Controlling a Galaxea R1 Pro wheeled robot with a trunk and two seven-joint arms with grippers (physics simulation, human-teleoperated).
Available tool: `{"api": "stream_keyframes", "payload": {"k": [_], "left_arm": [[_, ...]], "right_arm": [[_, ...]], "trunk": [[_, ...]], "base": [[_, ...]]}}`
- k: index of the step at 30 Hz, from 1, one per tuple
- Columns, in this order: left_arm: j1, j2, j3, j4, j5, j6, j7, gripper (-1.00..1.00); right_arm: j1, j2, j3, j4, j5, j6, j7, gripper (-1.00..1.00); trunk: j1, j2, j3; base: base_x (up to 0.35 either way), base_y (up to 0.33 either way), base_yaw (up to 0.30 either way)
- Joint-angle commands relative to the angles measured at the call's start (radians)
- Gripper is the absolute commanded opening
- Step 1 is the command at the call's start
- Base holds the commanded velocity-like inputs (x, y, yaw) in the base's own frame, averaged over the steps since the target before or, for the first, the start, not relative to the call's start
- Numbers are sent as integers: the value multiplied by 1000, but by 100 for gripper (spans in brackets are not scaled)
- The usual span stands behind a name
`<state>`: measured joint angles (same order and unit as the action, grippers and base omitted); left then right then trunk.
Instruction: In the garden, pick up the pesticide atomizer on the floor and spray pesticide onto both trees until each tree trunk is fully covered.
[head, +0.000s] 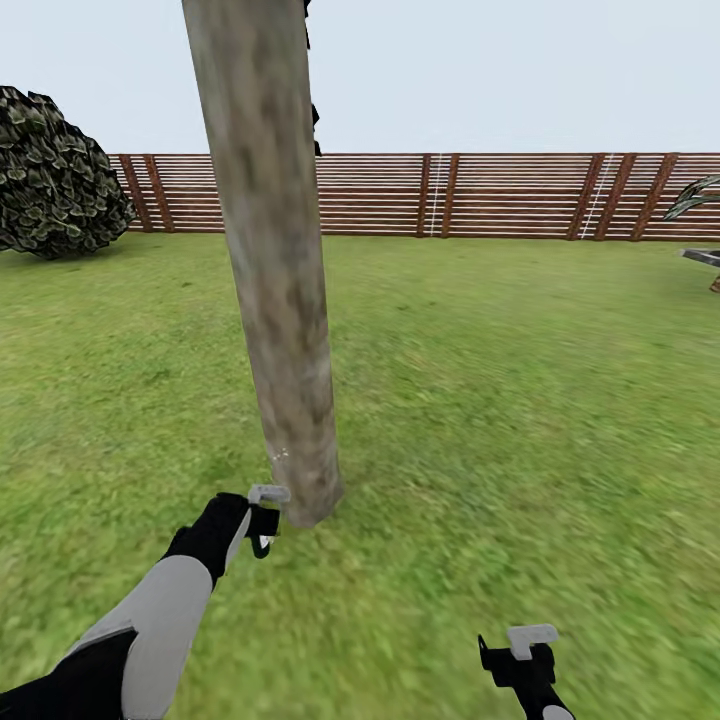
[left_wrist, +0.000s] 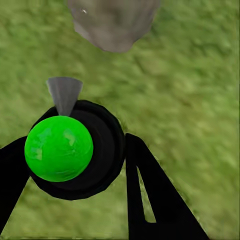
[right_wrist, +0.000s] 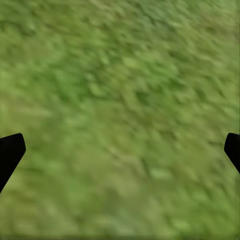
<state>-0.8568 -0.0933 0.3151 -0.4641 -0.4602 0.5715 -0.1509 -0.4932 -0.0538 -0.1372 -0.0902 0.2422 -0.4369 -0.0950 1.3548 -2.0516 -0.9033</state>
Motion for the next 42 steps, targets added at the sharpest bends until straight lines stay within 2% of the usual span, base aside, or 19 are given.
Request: {"api": "stream_keyframes", "payload": {"k": [1, 3, 5, 7, 8, 10, 12, 14, 16, 19, 22, 24, 25, 27, 33, 42], "left_arm": [[0, 13, 7, -9, -3, 15, -9, -100], [2, 48, 8, -39, -1, 50, -11, -100], [2, 55, 7, -69, -1, 77, -19, -100], [0, 39, 2, -80, -1, 83, -23, -100], [-1, 14, -5, -86, -2, 86, -24, -100], [-8, -19, -13, -98, -2, 91, -25, -100], [-23, -25, -16, -106, -2, 117, -25, -100], [-30, -15, -17, -111, -2, 138, -26, -100], [-31, 33, -14, -126, 0, 148, -29, -100], [-31, 70, -14, -134, 0, 150, -44, -100], [-26, 60, -17, -147, -3, 151, -48, -100], [-30, 41, -18, -150, -4, 151, -49, -100], [-33, 23, -20, -152, -4, 151, -49, -100], [-35, 9, -27, -161, -4, 151, -49, -100], [-31, 4, -32, -197, -3, 151, -49, -100], [-21, 4, -32, -199, -3, 149, -48, -100]], "right_arm": [[-1, 0, -7, 1, 11, -3, -3, 100], [-1, 0, -7, 1, 11, -3, -3, 100], [-1, 0, -7, 1, 11, -3, -3, 100], [-1, 0, -8, 1, 10, -3, -3, 100], [-1, 0, -7, 1, 10, -3, -3, 100], [-1, 0, -7, 1, 10, -3, -3, 100], [-1, 0, -7, 1, 10, -3, -3, 100], [-1, 0, -7, 1, 10, -3, -3, 100], [-1, 1, -7, 1, 10, -3, -3, 100], [-1, 2, -7, 1, 11, -3, -3, 100], [-1, 2, -7, 1, 10, -3, -3, 100], [-1, 2, -7, 1, 10, -3, -3, 100], [-1, 2, -7, 1, 10, -3, -3, 100], [-1, 2, -8, 1, 10, -3, -3, 100], [-1, 2, -7, 1, 11, -3, -3, 100], [-1, 2, -7, 1, 10, -3, -3, 100]], "trunk": [[0, 0, -1], [0, 0, -1], [0, 0, -1], [0, 0, -1], [0, 0, -1], [0, 0, -1], [0, 0, -1], [0, 0, -1], [0, 0, -1], [0, 0, -1], [0, 0, -1], [0, 0, -1], [0, 0, -1], [0, 0, -1], [0, 0, -1], [0, 0, 1]], "base": [[0, 0, 0], [0, 0, 0], [0, 0, 0], [0, 0, 0], [0, 0, 0], [0, 0, 0], [0, 0, 0], [0, 0, 94], [0, 0, 230], [0, 0, 255], [0, 0, 79], [0, 0, 25], [8, 0, 8], [103, -86, 3], [144, -206, 33], [-33, -274, 232]]}}
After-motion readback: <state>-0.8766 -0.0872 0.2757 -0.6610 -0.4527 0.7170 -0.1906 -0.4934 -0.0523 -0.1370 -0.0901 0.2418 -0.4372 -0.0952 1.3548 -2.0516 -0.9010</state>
